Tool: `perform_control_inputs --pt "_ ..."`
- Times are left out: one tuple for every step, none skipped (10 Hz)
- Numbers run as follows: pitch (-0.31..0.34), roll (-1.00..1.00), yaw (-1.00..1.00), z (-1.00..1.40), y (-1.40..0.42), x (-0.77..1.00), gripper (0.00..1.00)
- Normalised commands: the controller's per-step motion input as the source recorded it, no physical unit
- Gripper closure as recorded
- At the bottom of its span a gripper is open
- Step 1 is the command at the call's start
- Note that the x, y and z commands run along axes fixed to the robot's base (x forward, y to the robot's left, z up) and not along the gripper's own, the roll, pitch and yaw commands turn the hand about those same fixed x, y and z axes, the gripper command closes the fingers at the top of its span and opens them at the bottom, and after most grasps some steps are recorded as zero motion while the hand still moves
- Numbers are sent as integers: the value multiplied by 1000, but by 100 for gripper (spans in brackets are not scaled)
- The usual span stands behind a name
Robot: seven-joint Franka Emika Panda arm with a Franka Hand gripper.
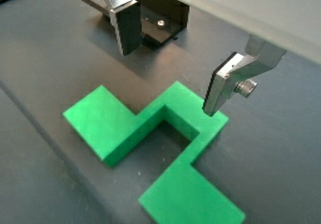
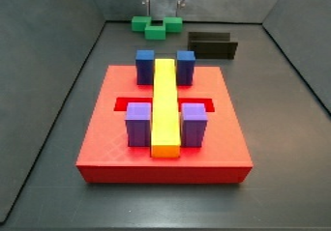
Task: Pick up the green object. Move up. Place the green object on the fixture. Regrasp the green object. Move to above the board. Insert the green object.
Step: Pick up the green object.
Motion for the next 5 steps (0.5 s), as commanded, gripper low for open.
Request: perform_control_inputs --pt "-9 -56 -71 -171 134 -89 0" --pt "-44 -71 -11 -223 54 -43 0" --pt "-71 -64 0 -334 0 -31 0" --pt "-89 -47 3 -377 -3 -14 0" --pt "-83 -30 23 -394 -14 -9 0"
